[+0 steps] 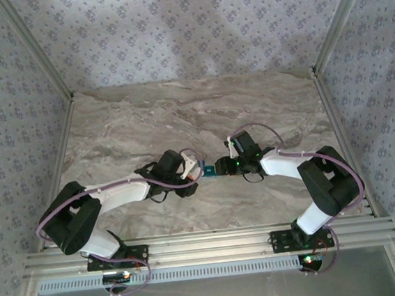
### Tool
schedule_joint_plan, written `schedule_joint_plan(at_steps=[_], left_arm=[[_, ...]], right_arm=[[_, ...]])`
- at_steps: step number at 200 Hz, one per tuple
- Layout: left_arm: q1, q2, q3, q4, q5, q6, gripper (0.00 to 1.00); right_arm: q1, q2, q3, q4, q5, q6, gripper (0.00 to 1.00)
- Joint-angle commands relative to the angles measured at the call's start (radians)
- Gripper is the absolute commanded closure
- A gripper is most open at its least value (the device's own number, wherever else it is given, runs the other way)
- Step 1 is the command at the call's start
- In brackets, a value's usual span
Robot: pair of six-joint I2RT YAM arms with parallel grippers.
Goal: Sort the pills into containers
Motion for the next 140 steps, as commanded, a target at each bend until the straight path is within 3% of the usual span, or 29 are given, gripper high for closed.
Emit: schedule_joint_plan(at_steps=[1,140], left_arm=[[-0.007,0.016,0.044,-0.031,-0.017,0.015,1.00],[-0.013,0.049,0.109,-0.122,-0.051,0.042,1.00]], right_arm=[[-0.004,0.011,-0.015,-0.019,0.004,0.000,0.49],[-0.003,0.022,-0.019,-0.005,-0.003,0.001,0.49]])
